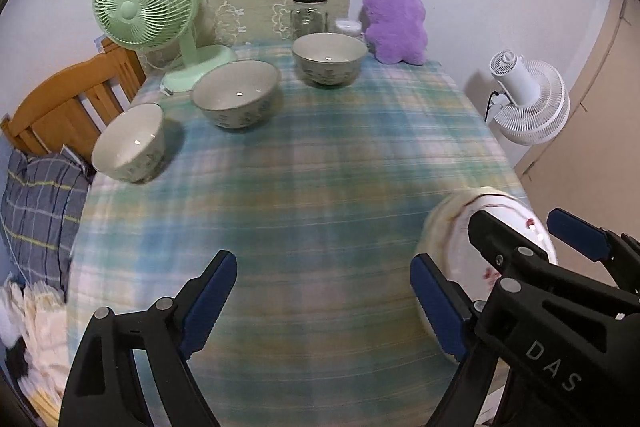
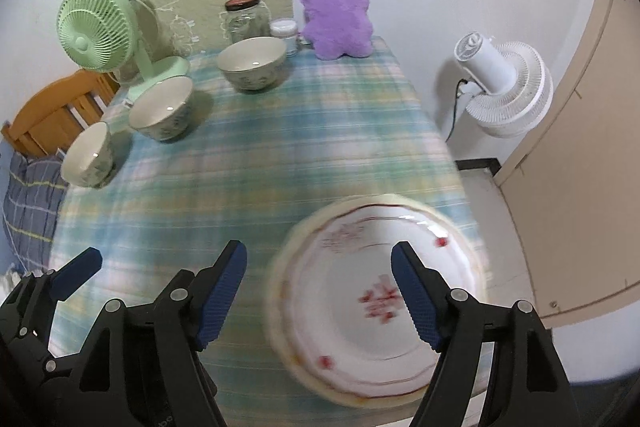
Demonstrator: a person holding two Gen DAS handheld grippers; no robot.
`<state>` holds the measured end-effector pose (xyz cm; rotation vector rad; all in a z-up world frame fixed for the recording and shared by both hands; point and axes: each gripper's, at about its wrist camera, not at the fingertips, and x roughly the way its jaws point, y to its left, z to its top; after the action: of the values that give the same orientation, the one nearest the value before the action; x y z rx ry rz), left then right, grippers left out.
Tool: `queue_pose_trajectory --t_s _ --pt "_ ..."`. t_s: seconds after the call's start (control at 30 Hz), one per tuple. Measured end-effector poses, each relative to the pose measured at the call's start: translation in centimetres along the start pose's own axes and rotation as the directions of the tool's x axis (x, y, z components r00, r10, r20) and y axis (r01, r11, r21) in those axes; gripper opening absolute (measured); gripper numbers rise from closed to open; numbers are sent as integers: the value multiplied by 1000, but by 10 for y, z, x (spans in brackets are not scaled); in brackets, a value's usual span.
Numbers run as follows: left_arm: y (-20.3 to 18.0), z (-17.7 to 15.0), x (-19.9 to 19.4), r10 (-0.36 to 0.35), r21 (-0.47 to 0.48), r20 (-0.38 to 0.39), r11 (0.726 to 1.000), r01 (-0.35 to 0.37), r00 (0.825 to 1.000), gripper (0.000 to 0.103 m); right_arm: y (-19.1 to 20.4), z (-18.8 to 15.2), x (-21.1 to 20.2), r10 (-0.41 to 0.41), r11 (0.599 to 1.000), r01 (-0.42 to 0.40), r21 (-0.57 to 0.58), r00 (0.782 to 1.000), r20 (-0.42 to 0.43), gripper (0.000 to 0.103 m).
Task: Organize plates and bowls
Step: 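Move both grippers to the large grey-rimmed bowl beside the green fan, then close both grippers on the rim of the grey-rimmed bowl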
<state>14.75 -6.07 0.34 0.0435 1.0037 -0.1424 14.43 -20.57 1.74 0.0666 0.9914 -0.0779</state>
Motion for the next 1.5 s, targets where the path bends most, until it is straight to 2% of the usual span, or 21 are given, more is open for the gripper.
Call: queue_pose_trajectory --t_s 0.13,0.3,0.4,0.53,0.7,0.83,1.0,1.1,1.2,1.33,1.5 --pt "42 5 1 -10 35 1 999 10 1000 89 38 -2 0 2 999 -2 43 1000 9 78" --pt "85 12 2 8 41 8 999 -8 1000 88 87 -1 5 -44 996 43 80 999 13 78" --pt "112 19 0 34 27 17 999 -34 999 88 109 4 6 -40 995 38 90 999 18 78" --pt "143 27 6 79 0 32 997 -79 996 87 144 15 12 -46 998 45 49 999 25 78" --pt "181 40 21 115 -39 39 993 -113 993 83 182 32 32 -17 1000 16 20 999 30 78" --pt "210 58 33 198 -54 70 979 -194 978 83 210 47 47 24 999 -25 20 999 46 78" --pt "250 77 53 208 -107 59 974 -201 976 79 251 71 66 51 999 -52 13 996 70 78" --pt "263 84 65 222 -107 56 971 -215 973 79 265 81 80 65 998 -66 10 996 54 78" --pt "274 90 79 207 -114 46 973 -200 977 76 278 89 95 73 997 -74 8 996 56 78" --pt "282 97 102 179 -120 15 977 -176 984 69 288 98 115 68 998 -68 13 997 42 77" --pt "289 99 124 174 -128 -4 977 -173 985 64 299 104 139 56 998 -56 6 998 14 65"
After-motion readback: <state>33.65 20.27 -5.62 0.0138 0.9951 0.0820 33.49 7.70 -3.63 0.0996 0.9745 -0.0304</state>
